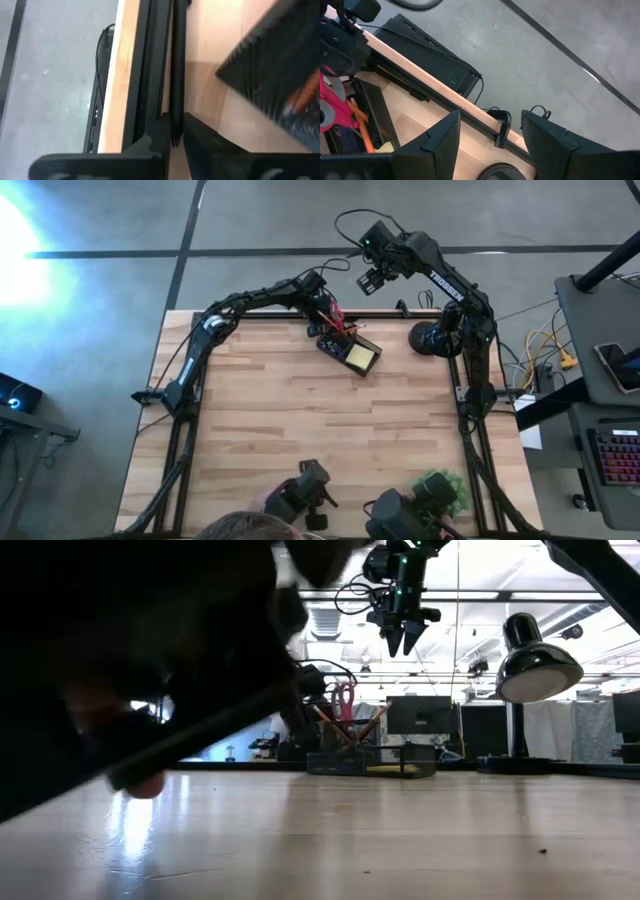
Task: Pick and place office supplies into organizer
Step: Put the pen into the desk organizer
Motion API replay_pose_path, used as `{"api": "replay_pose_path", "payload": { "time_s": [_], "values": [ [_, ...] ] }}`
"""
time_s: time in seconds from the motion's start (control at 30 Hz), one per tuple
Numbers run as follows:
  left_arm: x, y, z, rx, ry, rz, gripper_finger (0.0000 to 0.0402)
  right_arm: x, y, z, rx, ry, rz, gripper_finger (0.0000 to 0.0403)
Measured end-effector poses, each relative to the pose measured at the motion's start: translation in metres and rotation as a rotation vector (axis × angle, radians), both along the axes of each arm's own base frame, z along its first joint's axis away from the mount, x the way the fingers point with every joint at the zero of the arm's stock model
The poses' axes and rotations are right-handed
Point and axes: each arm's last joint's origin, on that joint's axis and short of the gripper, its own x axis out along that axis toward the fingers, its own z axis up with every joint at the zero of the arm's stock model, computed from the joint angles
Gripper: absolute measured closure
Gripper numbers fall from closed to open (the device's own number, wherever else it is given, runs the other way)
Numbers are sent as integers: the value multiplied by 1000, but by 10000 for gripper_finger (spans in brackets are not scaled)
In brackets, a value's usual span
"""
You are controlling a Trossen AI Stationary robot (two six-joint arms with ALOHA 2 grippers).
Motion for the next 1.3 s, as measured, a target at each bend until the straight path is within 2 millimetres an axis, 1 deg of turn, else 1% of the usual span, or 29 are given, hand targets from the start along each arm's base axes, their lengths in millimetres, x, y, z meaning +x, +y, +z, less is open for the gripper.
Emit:
{"api": "replay_pose_path", "payload": {
  "time_s": [0.1,0.17,0.23,0.33,0.47,0.57,0.63,0.87,0.97,1.07,1.2,1.3],
  "values": [
    [2,0,4,-16,-44,12,367,-1,-1,0,-1,-1,-3,202],
    [1,0,6,-18,-57,-22,366,-1,-1,0,-1,-1,-5,202],
    [-1,0,6,-16,-39,-54,374,-2,-2,0,-2,-2,-7,202],
    [-4,-2,-2,-52,-4,-62,391,-3,-4,0,-5,-1,-6,202],
    [-7,-5,-1,-72,22,-66,394,-4,-6,1,-11,-6,-9,202],
    [-9,-7,5,-68,38,-58,396,-5,-8,1,-18,-13,-14,202],
    [-12,-7,14,-58,34,-51,401,-6,-9,1,-17,-12,-18,202],
    [-20,-13,46,-33,13,-44,398,-8,-12,1,-16,-13,-27,202],
    [-22,-13,52,-16,9,-37,399,-9,-12,1,-16,-14,-28,202],
    [-24,-14,48,-53,10,-39,400,-9,-12,1,-15,-15,-28,202],
    [-28,-17,28,-61,56,-27,400,-9,-12,1,-14,-16,-30,202],
    [-28,-20,19,-66,63,-35,384,-9,-12,1,-14,-16,-30,202]
  ]
}}
